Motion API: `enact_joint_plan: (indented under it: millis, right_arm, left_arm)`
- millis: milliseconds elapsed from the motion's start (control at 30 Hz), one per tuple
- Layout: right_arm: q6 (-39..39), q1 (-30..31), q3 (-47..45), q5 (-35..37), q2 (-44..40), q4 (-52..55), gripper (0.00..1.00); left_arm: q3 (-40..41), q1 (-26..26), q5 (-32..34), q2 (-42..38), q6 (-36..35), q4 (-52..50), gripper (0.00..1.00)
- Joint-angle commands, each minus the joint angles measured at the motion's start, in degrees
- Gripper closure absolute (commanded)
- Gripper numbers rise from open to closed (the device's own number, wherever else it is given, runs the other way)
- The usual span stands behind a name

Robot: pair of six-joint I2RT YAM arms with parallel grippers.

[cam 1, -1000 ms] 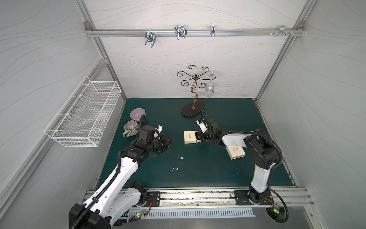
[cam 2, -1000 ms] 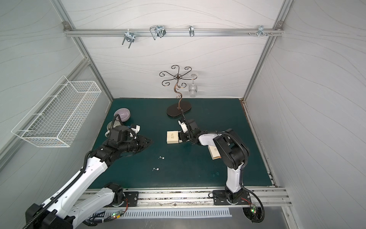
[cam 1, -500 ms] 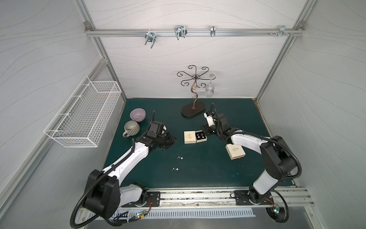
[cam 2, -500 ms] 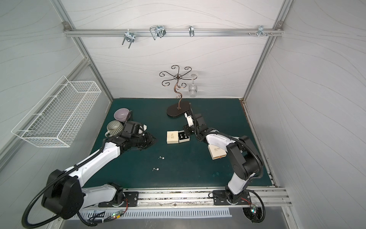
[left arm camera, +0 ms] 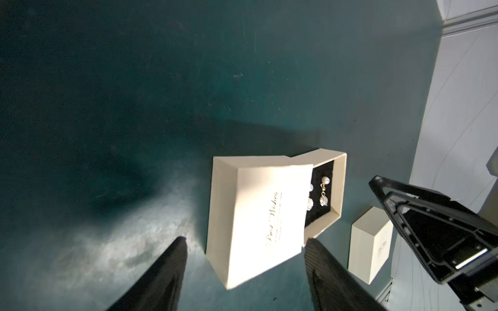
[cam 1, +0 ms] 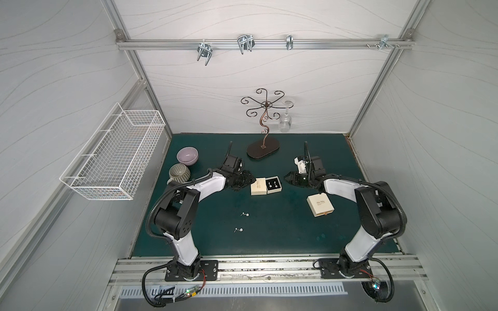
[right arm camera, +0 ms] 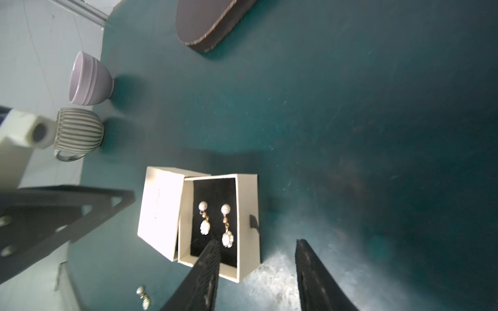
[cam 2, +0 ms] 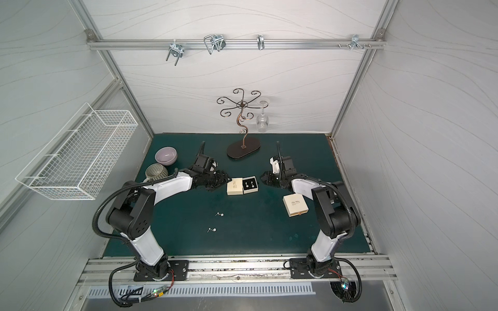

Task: Place the earrings into the drawer-style jewelry box
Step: Close the drawer of the jewelry box.

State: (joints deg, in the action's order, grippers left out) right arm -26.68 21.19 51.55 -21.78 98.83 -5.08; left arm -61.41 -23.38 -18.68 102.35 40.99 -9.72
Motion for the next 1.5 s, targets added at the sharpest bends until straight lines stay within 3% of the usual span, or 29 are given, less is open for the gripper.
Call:
enact_joint_plan:
  millis: [0, 233, 833, 1467]
  right_arm:
    - [-3.75, -0.05, 1.49, -4.57, 2.95, -1.2, 0.52]
    - [-7.2, 0.59, 1.51, -6.75, 5.63, -4.36, 0.53]
    - [-9.93, 4.36, 1.21, -5.56, 5.83, -5.99, 0.57]
    - [-7.1, 5.4, 3.41, -3.38, 6.68, -4.35, 0.56]
  left_arm:
    - [-3.01, -0.09, -0.8, 2.79, -1.56, 4.01, 0.28]
    - [-3.73, -0.61, -2.77, 6.26, -0.52, 5.76, 0.3]
    - [-2.62, -1.91, -3.85, 5.94, 1.46, 6.49, 0.36]
    - [-4.1, -1.67, -4.43, 7.7, -1.09, 6.33, 0.34]
